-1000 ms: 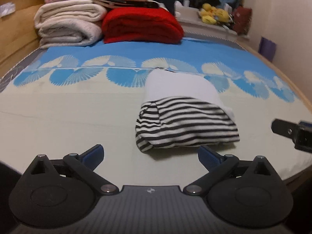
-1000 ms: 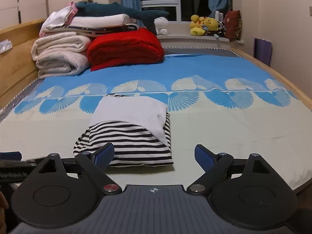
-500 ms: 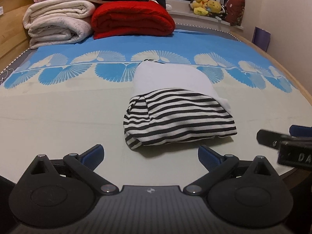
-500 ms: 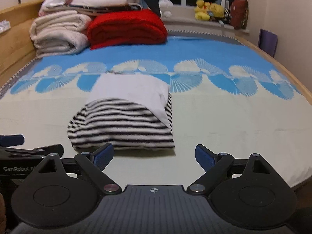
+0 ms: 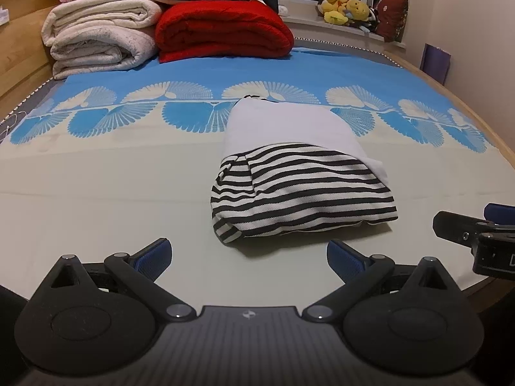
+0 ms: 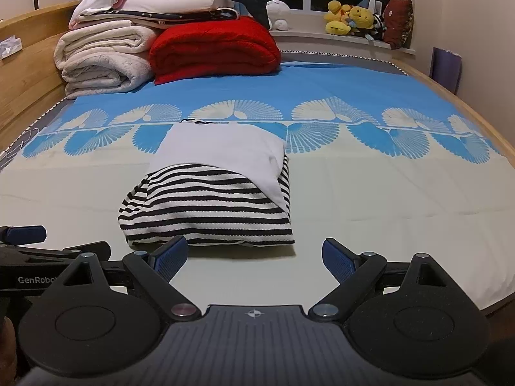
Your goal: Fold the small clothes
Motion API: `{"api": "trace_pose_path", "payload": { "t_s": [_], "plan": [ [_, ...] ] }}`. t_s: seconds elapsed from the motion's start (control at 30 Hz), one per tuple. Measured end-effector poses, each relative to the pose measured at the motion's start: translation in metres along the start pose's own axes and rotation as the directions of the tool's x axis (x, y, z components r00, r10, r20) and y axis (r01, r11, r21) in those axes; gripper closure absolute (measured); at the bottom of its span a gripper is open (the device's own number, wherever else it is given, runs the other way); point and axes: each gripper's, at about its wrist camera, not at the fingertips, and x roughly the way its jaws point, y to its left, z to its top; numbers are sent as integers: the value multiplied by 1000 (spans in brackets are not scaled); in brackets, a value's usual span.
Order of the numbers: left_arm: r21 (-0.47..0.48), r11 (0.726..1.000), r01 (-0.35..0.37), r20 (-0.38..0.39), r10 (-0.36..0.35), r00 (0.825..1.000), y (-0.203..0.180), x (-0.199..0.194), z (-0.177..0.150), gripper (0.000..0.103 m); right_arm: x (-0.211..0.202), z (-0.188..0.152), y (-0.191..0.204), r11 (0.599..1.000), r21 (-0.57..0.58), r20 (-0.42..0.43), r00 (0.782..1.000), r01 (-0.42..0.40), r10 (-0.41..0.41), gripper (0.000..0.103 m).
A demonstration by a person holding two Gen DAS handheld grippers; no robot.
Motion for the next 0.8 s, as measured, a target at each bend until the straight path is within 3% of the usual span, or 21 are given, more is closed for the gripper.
{"api": "trace_pose_path", "payload": {
  "t_s": [0.8],
  "plan": [
    [1,1000,12,6,-12,1000,1,-1,1,0,1,0,5,1000,-13,-4,1000,0,0,12]
  ]
}}
